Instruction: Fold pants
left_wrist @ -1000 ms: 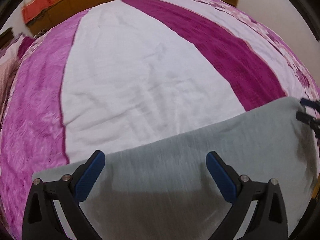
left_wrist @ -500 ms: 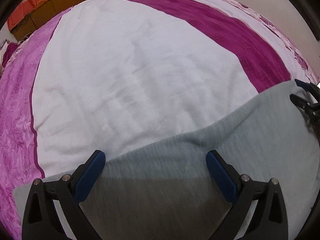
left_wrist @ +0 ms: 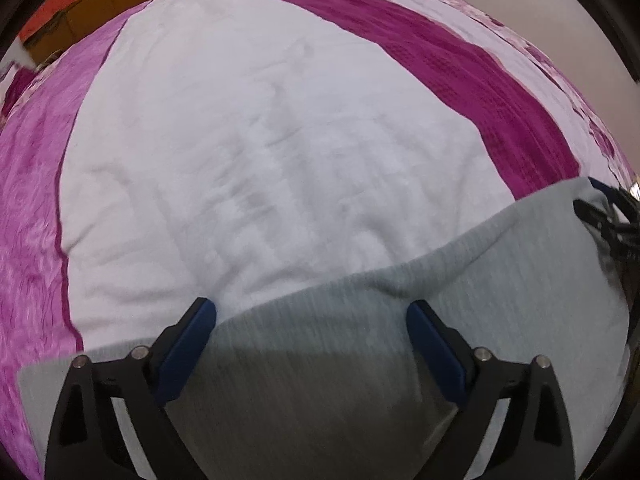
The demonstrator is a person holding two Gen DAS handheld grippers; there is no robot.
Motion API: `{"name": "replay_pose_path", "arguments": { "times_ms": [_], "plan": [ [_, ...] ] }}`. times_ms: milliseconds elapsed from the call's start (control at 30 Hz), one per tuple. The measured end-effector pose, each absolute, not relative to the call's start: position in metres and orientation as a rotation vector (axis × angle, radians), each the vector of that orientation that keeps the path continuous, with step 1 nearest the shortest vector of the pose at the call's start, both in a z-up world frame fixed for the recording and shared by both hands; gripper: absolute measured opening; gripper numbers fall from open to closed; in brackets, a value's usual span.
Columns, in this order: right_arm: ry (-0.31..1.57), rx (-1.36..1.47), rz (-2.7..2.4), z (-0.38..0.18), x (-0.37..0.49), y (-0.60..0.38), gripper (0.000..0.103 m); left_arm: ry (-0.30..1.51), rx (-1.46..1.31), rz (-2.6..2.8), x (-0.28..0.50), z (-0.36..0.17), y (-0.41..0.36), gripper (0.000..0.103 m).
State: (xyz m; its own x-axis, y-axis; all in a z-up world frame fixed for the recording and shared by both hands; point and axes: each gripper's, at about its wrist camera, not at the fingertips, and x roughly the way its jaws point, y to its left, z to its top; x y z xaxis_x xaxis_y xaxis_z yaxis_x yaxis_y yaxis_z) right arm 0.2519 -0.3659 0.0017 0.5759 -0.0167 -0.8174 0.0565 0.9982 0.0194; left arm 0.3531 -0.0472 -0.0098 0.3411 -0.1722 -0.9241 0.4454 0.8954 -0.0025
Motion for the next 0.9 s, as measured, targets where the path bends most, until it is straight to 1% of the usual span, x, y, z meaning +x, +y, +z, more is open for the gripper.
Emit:
{"name": "replay_pose_path", "arguments": {
  "times_ms": [67,100,133,167,200,233,267,300,333,367,400,467,600,900],
  "plan": [
    [0.959,0.042,-0.034,0.005,0.251,-0.365,0.08,1.158,0.275,-0.402,0.35,-0.008,-0.049,0.088],
    [0.956,0.056,-0.042,0.006,0.251,-0.367,0.07,1.159,0.274,-0.404,0.349,-0.006,-0.05,0.085],
    [0.953,0.071,-0.049,0.008,0.249,-0.369,0.057,1.159,0.269,-0.405,0.345,-0.004,-0.054,0.076],
    [0.95,0.082,-0.051,0.01,0.248,-0.371,0.05,1.157,0.267,-0.404,0.343,-0.001,-0.056,0.064],
    [0.947,0.09,-0.051,0.013,0.248,-0.372,0.034,1.154,0.268,-0.4,0.34,0.002,-0.055,0.058],
    [0.944,0.111,-0.043,0.015,0.246,-0.374,0.021,1.152,0.268,-0.395,0.338,0.005,-0.057,0.041],
    [0.944,0.142,-0.031,0.017,0.245,-0.377,0.016,1.152,0.266,-0.389,0.336,0.008,-0.058,0.03],
    [0.946,0.172,-0.021,0.019,0.244,-0.38,0.011,1.15,0.271,-0.376,0.333,0.01,-0.059,0.024],
    [0.946,0.188,-0.014,0.02,0.243,-0.381,0.008,1.146,0.282,-0.364,0.332,0.012,-0.06,0.016],
    [0.945,0.202,-0.003,0.022,0.242,-0.383,0.006,1.139,0.292,-0.356,0.328,0.014,-0.061,0.012],
    [0.942,0.21,0.007,0.024,0.24,-0.383,0.003,1.132,0.299,-0.349,0.325,0.017,-0.062,0.01],
    [0.929,0.232,0.029,0.031,0.235,-0.384,0.003,1.113,0.29,-0.338,0.318,0.023,-0.065,0.008],
    [0.905,0.231,0.05,0.044,0.226,-0.381,0.002,1.071,0.235,-0.317,0.301,0.04,-0.058,0.006],
    [0.83,0.188,0.104,0.082,0.194,-0.367,0.001,0.96,0.234,-0.285,0.251,0.087,-0.058,0.006]
  ]
}}
